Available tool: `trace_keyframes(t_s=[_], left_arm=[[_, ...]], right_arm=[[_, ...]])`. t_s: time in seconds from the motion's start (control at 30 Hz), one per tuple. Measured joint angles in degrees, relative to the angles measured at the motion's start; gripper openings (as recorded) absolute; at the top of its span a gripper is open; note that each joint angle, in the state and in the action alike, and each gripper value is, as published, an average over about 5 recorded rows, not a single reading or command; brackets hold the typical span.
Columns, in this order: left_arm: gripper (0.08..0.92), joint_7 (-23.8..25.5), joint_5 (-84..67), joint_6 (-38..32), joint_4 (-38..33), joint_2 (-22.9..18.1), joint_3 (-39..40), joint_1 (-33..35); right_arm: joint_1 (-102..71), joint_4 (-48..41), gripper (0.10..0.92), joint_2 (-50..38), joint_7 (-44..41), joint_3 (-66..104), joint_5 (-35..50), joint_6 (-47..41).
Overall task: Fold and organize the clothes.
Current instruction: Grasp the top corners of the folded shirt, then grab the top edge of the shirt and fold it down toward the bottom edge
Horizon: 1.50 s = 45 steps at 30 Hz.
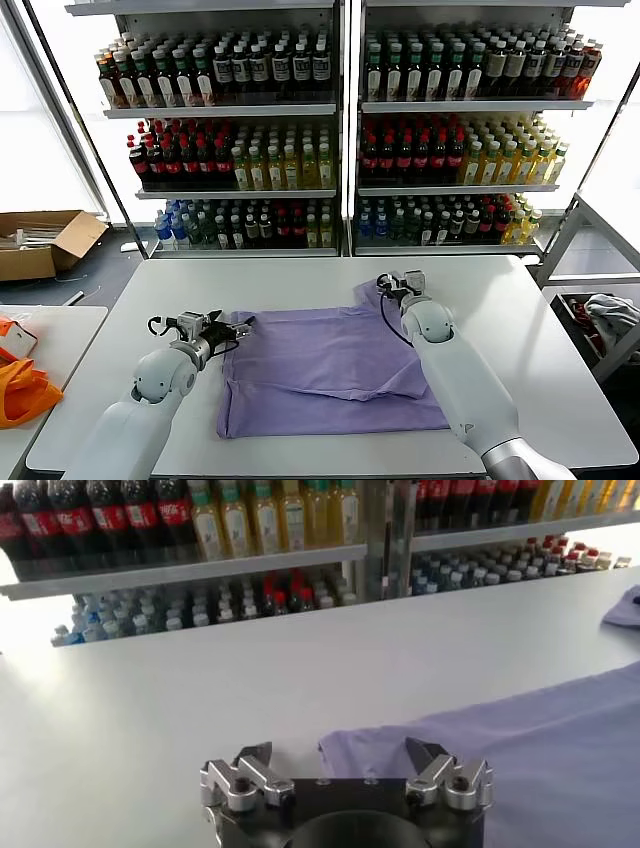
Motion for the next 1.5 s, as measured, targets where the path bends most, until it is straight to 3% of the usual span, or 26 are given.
trace_keyframes(t_s=[0.73,0.87,1.5], left_arm=[[0.132,0.34,-0.06,-0.61,-1.34,-0.58,-0.21,1.71],[0.085,0.88,1.10,-1.89,-1.60,-0.71,-0.59,2.28],[0.084,0.49,2.78,-9.18,-7.71,-1.27,-3.11,5.38]], right_arm=[[-5.28,5.12,0.119,-1.38,-0.40,0.80,-0.29,0.33],[-6.28,6.09,0.108,-1.17,-0.57,1.39,-0.33,0.89],[-10.52,17.76,0.108,-1.73,0.22,5.87,0.13,1.77]])
